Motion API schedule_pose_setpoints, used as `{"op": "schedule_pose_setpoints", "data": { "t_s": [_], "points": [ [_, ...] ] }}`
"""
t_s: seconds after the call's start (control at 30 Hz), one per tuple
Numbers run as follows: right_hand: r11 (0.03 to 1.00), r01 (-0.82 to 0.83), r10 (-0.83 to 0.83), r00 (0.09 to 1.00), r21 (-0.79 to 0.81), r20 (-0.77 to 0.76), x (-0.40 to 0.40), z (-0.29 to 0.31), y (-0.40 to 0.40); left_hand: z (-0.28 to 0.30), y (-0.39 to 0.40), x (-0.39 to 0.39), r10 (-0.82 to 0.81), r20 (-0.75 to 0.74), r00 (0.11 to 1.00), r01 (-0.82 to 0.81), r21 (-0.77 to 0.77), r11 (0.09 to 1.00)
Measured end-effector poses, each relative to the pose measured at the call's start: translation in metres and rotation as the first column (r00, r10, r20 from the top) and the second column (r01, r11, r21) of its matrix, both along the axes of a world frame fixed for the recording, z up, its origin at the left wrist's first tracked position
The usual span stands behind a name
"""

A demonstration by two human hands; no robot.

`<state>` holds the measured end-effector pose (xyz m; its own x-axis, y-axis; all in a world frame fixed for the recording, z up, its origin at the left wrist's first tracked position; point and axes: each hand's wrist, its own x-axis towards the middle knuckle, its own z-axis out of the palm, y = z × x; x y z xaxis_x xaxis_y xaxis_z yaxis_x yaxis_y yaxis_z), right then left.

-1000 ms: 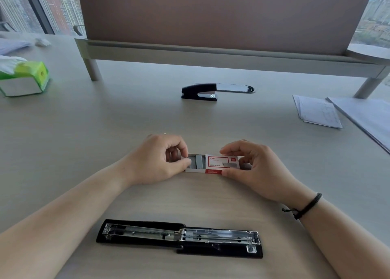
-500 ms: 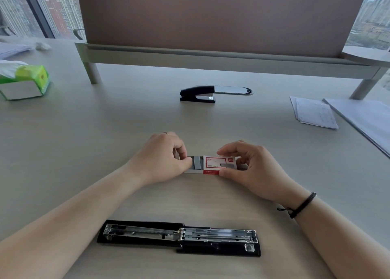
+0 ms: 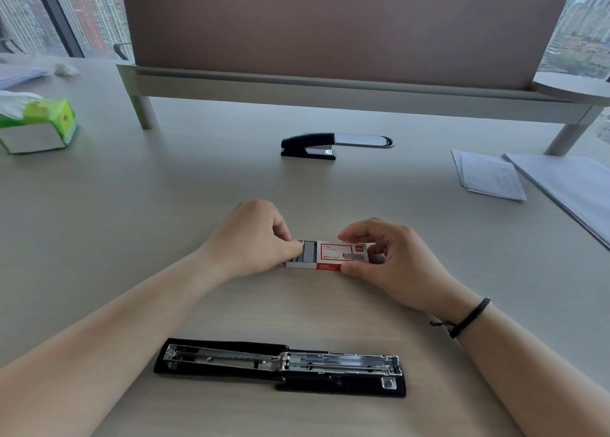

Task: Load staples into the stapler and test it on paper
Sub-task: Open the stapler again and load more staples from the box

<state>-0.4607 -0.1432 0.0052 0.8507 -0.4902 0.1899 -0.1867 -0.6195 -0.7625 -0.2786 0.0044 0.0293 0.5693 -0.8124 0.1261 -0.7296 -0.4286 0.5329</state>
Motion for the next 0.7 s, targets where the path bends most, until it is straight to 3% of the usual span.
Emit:
{"op": "schedule_pose_setpoints", "data": {
  "t_s": [0.23,0.4,0.7],
  "points": [
    [1.000,0.009,-0.009,1.000,0.019,-0.006,0.000,0.001,0.001,0.005,0.008,0.006,0.026,-0.301,0.953,-0.084,-0.179,0.980],
    [1.000,0.020,-0.020,1.000,0.012,-0.020,-0.001,0.001,0.002,0.002,0.015,0.009,-0.036,-0.378,0.925,-0.038,-0.187,0.982],
    [0.999,0.016,-0.015,0.999,0.041,-0.030,0.000,0.005,0.006,-0.007,0.012,0.004,-0.163,-0.369,0.915,0.059,-0.278,0.959]
  ]
}}
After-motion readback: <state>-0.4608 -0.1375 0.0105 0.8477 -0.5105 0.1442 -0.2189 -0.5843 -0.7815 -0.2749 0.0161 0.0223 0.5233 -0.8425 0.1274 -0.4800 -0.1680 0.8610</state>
